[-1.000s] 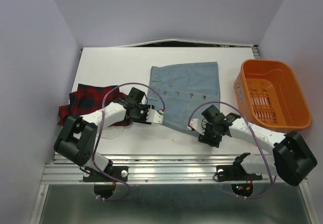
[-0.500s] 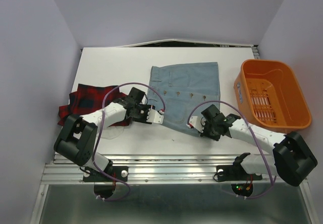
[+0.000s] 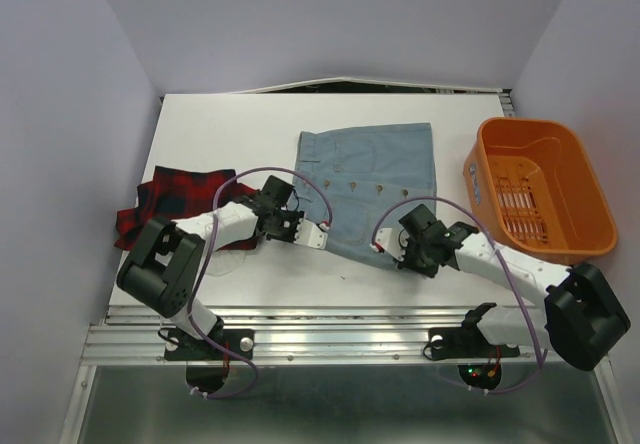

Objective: Fold and stack the skirts
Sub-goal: Fold the skirt

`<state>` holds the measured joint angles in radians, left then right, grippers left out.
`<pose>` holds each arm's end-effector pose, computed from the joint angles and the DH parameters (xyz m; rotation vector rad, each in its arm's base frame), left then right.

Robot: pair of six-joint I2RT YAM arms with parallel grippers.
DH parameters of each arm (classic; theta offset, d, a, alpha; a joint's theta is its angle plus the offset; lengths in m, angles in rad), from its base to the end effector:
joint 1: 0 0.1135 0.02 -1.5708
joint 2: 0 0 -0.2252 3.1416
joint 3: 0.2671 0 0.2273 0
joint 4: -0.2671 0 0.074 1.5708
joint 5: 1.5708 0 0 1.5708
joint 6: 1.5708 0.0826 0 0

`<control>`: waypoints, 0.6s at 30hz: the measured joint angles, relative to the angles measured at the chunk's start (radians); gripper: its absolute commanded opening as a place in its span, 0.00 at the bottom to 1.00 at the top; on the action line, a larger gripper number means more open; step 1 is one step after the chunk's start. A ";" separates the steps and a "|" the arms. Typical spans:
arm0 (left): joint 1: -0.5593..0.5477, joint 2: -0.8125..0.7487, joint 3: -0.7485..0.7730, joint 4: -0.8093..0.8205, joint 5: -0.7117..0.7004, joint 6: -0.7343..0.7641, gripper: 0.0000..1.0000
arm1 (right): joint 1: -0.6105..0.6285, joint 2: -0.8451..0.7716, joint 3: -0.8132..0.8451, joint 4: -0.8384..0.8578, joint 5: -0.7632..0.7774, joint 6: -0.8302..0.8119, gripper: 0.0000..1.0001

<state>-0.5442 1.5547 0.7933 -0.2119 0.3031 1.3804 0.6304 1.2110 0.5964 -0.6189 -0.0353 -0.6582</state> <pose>0.2460 -0.1777 0.1045 2.0996 1.3207 -0.0360 0.1649 0.1239 0.0991 -1.6906 2.2364 0.0428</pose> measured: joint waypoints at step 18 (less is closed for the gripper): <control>0.003 -0.263 0.024 -0.105 0.090 -0.198 0.00 | -0.029 -0.219 0.326 -0.293 0.054 0.001 0.01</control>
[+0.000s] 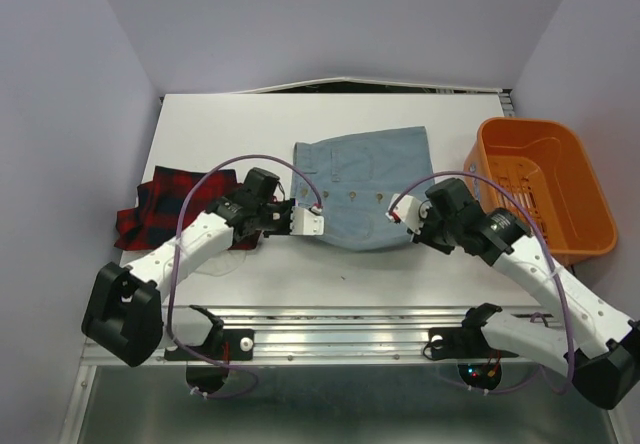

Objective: Fold and stack the skirts
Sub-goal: Fold the skirt

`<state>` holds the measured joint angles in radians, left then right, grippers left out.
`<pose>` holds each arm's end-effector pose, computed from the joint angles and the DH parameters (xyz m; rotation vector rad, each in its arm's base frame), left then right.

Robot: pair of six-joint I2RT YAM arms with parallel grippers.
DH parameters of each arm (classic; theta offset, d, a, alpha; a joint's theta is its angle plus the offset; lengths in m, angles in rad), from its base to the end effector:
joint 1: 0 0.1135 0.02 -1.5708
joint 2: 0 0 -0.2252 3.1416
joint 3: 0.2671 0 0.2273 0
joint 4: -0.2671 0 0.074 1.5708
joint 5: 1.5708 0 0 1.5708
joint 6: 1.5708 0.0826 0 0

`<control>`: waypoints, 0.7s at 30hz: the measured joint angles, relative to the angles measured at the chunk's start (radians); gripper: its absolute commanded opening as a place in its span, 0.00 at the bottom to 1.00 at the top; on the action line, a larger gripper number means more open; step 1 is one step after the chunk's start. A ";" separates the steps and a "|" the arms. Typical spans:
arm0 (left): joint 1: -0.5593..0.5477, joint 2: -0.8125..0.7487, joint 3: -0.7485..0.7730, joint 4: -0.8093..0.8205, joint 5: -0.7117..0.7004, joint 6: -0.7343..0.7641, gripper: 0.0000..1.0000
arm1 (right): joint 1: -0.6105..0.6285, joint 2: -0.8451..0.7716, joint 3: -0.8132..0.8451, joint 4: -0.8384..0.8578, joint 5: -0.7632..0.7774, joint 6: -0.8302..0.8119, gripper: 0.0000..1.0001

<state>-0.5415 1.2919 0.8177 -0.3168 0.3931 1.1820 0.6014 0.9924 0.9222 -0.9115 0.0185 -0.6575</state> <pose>0.2289 -0.1746 0.1764 1.8548 1.3450 -0.1362 0.1714 0.1157 0.2163 -1.4971 2.0678 -0.0453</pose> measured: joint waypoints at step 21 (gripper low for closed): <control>0.000 -0.256 0.139 -0.288 0.094 -0.270 0.00 | 0.000 -0.070 0.327 -0.257 0.113 0.031 0.01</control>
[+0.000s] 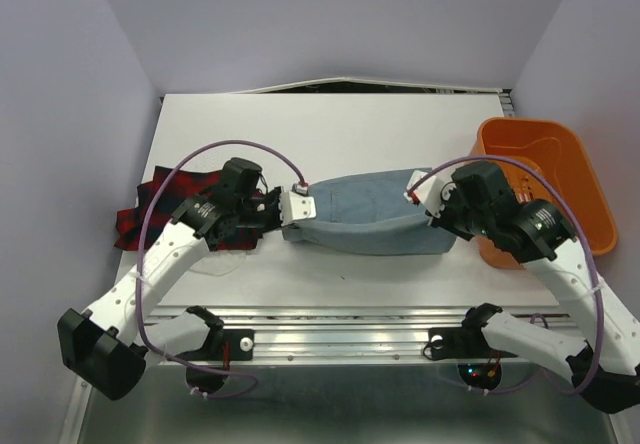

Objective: Fold and stack the skirts
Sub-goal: Fold the skirt

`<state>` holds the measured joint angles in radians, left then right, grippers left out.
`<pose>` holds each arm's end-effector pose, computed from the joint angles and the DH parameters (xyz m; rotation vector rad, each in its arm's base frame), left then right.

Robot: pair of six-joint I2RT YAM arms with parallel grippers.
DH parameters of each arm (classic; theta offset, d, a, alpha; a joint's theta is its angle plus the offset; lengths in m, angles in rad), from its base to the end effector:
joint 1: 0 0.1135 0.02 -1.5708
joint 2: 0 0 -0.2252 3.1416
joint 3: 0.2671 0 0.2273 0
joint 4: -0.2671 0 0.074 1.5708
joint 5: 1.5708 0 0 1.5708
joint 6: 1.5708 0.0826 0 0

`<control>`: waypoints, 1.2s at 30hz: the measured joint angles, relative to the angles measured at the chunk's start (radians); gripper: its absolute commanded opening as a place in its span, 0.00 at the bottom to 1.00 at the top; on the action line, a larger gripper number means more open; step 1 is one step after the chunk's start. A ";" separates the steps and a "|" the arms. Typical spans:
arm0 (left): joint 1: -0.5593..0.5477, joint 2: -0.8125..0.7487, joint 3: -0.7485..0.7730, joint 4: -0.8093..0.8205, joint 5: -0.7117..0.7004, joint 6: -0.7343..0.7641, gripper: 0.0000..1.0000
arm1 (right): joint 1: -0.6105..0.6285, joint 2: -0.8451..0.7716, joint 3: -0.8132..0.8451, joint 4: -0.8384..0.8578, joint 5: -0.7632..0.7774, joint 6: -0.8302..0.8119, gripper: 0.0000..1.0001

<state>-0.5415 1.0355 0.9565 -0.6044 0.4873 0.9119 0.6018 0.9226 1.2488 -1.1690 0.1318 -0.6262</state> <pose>0.1878 -0.1581 0.2569 1.6316 1.4498 -0.3399 0.1514 0.0908 0.3037 -1.3390 2.0049 -0.1703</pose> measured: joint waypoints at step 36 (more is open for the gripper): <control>0.183 1.057 0.718 0.090 -0.020 -0.163 0.57 | -0.400 0.940 0.114 0.638 -0.101 -0.339 0.75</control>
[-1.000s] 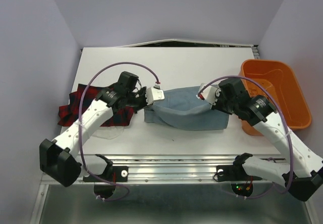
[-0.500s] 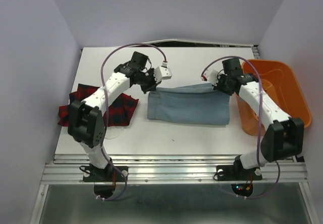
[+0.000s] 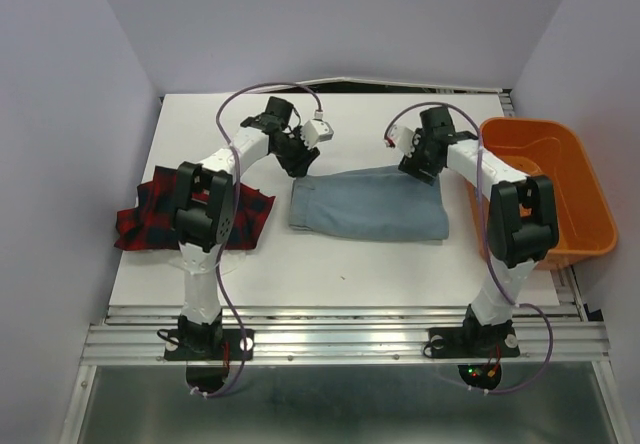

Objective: Fold and stack the skirts
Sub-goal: Fold the skirt

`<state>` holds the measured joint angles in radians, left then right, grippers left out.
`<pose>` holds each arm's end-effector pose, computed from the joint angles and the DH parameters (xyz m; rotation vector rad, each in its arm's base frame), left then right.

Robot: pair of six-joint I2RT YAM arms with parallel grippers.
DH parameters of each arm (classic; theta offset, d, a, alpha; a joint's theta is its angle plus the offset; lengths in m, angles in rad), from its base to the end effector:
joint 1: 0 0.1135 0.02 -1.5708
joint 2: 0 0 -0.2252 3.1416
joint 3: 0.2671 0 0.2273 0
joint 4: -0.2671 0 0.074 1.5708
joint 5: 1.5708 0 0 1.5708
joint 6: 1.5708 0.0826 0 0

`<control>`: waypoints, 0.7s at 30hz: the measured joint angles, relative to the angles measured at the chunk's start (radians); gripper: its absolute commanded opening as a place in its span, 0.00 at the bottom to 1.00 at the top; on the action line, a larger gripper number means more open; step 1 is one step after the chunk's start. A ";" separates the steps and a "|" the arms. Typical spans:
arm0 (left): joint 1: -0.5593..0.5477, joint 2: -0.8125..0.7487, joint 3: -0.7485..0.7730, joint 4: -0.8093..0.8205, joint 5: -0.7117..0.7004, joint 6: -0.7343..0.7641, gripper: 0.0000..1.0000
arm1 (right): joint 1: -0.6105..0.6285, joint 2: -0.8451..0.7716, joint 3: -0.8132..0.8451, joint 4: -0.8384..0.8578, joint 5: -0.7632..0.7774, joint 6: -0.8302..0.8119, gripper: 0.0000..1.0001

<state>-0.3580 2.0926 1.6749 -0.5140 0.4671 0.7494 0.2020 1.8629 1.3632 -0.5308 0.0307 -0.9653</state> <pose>0.4039 -0.1908 0.1560 1.4233 1.9429 -0.4058 0.3792 0.0751 0.1425 -1.4424 2.2044 -0.3092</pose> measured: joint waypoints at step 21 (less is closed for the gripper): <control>-0.173 -0.449 -0.345 0.055 -0.070 -0.251 0.49 | -0.001 0.074 0.222 -0.027 -0.149 0.224 0.49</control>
<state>-0.5308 1.6432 1.3300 -0.4595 0.3973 0.4980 0.2012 1.9369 1.5848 -0.5579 -0.1181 -0.7410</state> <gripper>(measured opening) 0.509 0.507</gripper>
